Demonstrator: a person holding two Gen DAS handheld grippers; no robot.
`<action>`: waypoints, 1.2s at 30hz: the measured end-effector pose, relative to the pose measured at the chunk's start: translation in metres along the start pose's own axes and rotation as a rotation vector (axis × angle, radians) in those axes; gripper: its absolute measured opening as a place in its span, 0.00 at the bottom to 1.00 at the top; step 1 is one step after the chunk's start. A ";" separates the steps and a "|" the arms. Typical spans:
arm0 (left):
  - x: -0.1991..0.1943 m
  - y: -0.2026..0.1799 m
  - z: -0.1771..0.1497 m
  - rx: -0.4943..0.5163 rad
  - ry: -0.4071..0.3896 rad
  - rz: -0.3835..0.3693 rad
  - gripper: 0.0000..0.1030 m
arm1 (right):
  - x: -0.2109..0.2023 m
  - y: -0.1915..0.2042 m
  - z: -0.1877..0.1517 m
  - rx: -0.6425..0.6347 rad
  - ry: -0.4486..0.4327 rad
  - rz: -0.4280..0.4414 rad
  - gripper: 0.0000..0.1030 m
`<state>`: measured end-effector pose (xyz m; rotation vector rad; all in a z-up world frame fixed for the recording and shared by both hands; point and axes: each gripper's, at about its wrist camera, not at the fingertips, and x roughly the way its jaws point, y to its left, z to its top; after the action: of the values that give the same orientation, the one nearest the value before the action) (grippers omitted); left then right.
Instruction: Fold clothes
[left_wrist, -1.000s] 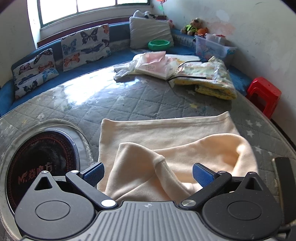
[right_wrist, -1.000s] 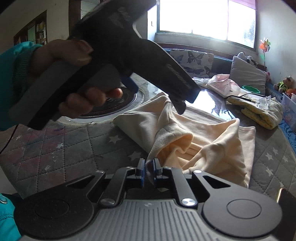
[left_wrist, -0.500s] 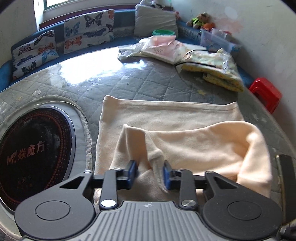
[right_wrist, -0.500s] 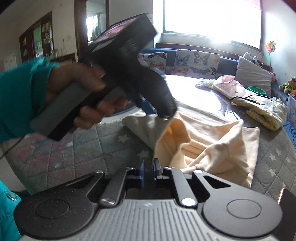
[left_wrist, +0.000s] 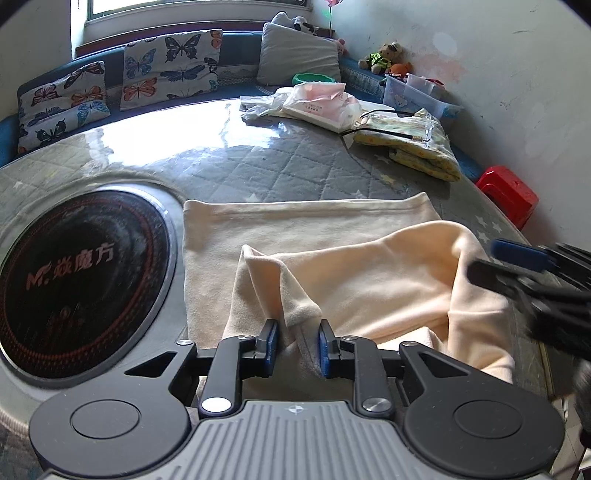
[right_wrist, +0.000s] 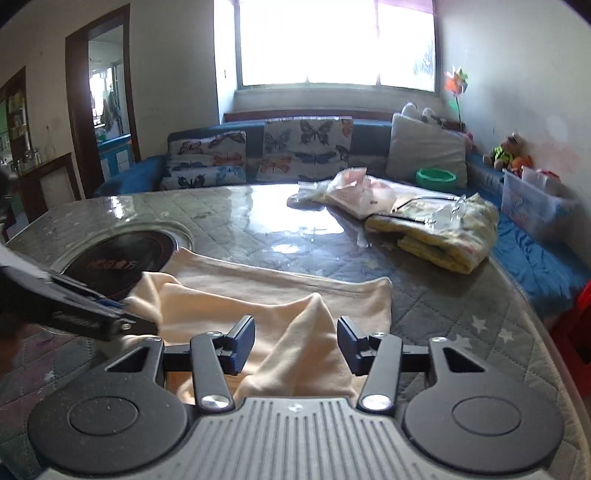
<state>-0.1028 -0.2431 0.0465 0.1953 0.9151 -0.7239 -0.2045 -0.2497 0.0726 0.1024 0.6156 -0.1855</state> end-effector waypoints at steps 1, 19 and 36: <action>-0.002 0.001 -0.002 -0.002 0.000 0.001 0.24 | 0.006 0.000 -0.001 0.001 0.014 -0.003 0.47; -0.038 0.030 -0.028 -0.035 -0.020 -0.057 0.21 | -0.056 -0.006 -0.025 0.008 -0.074 -0.069 0.06; -0.053 0.029 -0.037 0.015 -0.031 -0.064 0.57 | -0.034 0.007 -0.054 -0.060 0.099 -0.032 0.23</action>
<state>-0.1291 -0.1790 0.0609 0.1679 0.8895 -0.7907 -0.2610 -0.2300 0.0493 0.0438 0.7216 -0.1940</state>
